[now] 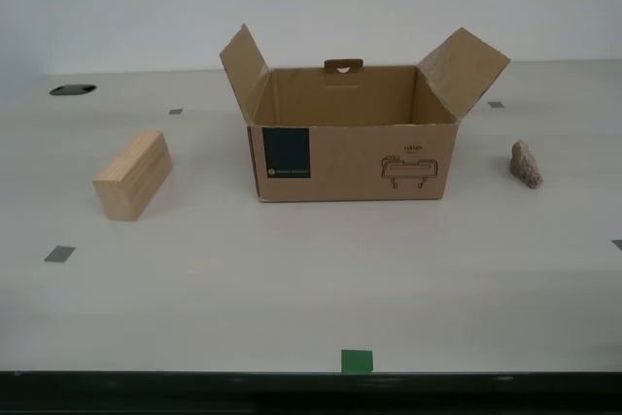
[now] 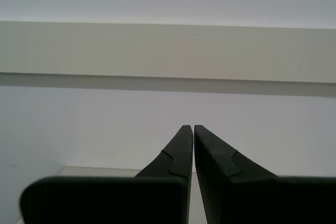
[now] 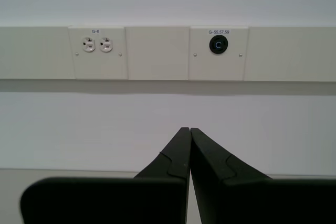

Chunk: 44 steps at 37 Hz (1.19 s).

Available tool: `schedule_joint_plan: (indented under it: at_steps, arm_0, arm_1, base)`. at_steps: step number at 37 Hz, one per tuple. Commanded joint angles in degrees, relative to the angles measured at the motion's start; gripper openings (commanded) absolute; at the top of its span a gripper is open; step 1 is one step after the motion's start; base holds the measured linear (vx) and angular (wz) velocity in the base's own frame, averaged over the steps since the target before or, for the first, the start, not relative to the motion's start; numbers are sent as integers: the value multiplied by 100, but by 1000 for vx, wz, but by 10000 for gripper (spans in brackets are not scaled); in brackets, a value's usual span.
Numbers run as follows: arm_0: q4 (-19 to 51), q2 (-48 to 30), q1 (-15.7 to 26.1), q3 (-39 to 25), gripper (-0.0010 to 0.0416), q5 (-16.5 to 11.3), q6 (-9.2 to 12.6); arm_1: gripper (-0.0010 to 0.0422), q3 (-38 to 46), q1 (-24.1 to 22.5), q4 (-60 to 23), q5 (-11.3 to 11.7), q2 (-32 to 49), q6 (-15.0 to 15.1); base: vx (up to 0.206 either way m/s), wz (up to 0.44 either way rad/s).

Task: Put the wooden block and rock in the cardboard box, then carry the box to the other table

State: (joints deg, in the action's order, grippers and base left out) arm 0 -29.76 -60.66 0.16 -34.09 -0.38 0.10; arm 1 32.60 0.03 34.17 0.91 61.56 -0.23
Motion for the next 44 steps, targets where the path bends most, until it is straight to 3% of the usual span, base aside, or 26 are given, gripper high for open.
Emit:
schedule_joint_plan:
  at_steps: [1, 44]
  arm_0:
    - [-15, 0, 0, -2, 0, 0, 2]
    - [-15, 0, 0, -2, 0, 0, 4]
  arm_1:
    - [0, 4, -2, 20, -9, 0, 9]
    - [0, 4, -2, 20, -7, 0, 9]
  base:
    - [0, 0]
    - [0, 0]
